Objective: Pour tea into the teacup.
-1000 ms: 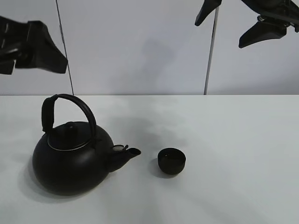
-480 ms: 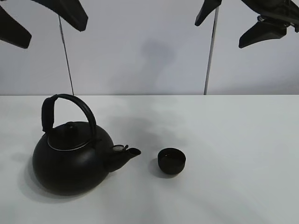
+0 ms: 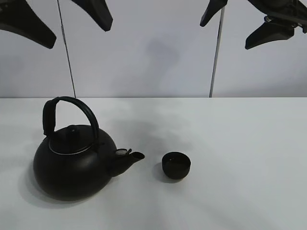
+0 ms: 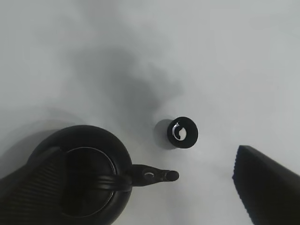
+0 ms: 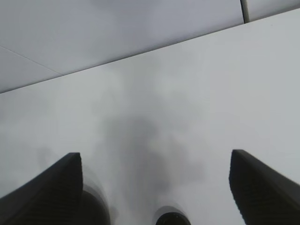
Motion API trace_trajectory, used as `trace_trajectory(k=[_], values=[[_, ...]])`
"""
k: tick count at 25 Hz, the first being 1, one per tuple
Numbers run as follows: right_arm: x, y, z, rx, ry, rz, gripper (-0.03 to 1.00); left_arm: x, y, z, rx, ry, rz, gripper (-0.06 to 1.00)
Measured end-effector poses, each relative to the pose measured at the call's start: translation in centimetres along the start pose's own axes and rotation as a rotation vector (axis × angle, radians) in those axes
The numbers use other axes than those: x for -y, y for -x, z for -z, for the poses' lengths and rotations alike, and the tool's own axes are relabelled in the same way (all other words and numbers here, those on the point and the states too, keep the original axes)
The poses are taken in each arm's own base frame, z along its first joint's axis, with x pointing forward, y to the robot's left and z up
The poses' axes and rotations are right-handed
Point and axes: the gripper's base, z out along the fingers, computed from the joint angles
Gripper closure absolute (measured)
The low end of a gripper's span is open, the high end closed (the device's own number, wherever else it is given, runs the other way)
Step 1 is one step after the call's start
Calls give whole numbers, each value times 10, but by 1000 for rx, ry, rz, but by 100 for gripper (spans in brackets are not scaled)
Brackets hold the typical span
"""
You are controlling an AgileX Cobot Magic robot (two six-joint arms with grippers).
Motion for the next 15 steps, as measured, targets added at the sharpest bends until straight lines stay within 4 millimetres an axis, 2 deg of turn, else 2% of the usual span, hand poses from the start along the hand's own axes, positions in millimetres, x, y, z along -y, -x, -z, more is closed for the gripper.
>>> trace_trajectory(k=[7, 15], values=[[0, 0, 0, -3, -1, -1, 38, -17, 12, -8, -13, 34, 46, 25], [1, -7, 0, -79, -9, -36, 38, -17, 11, -9, -20, 35, 47, 25]])
